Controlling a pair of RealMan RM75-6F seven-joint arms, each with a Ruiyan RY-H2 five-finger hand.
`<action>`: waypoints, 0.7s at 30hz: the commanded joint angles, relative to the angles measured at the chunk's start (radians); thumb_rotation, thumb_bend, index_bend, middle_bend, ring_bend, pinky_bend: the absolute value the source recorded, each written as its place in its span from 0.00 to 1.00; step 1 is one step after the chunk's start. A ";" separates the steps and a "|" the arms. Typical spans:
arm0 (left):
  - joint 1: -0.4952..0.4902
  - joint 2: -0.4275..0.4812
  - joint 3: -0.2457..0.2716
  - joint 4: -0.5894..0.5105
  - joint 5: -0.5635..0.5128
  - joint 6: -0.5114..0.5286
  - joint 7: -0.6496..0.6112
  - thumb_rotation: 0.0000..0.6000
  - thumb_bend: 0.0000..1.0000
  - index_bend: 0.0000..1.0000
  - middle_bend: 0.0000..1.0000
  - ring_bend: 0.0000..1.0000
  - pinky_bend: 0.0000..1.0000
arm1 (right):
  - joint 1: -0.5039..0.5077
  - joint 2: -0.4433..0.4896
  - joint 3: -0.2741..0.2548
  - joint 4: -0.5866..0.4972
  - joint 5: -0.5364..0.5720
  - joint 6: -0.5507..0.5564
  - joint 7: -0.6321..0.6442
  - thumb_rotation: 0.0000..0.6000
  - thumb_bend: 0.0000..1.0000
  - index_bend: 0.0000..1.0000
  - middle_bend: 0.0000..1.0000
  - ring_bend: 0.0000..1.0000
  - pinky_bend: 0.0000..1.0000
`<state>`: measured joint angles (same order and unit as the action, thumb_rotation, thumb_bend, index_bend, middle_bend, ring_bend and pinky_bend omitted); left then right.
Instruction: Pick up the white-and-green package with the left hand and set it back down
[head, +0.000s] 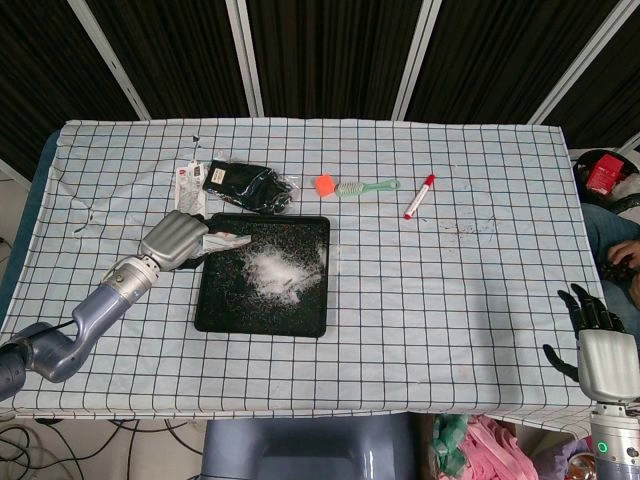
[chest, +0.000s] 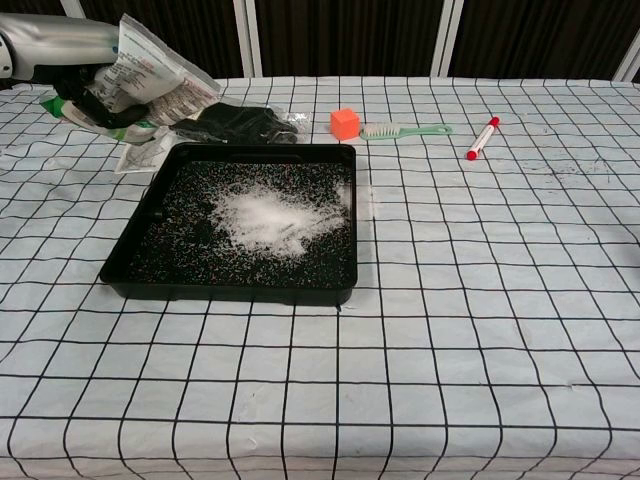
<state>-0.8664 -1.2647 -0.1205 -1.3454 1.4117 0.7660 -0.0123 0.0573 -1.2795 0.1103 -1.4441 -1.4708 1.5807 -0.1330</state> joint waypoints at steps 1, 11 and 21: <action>-0.025 0.018 -0.008 -0.041 -0.057 -0.042 0.097 1.00 0.74 0.57 0.60 0.45 0.55 | -0.001 0.002 0.001 -0.001 0.001 0.000 0.001 1.00 0.14 0.17 0.10 0.17 0.32; -0.051 0.027 -0.001 -0.088 -0.175 -0.082 0.278 1.00 0.75 0.57 0.60 0.45 0.55 | -0.003 0.006 0.005 -0.003 0.005 0.000 0.006 1.00 0.14 0.16 0.10 0.17 0.32; -0.092 0.044 0.033 -0.097 -0.259 -0.107 0.473 1.00 0.75 0.58 0.61 0.46 0.55 | -0.003 0.005 0.006 -0.003 0.005 -0.003 0.002 1.00 0.14 0.16 0.10 0.17 0.32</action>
<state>-0.9441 -1.2278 -0.0991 -1.4353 1.1834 0.6631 0.4110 0.0541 -1.2747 0.1157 -1.4475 -1.4658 1.5773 -0.1309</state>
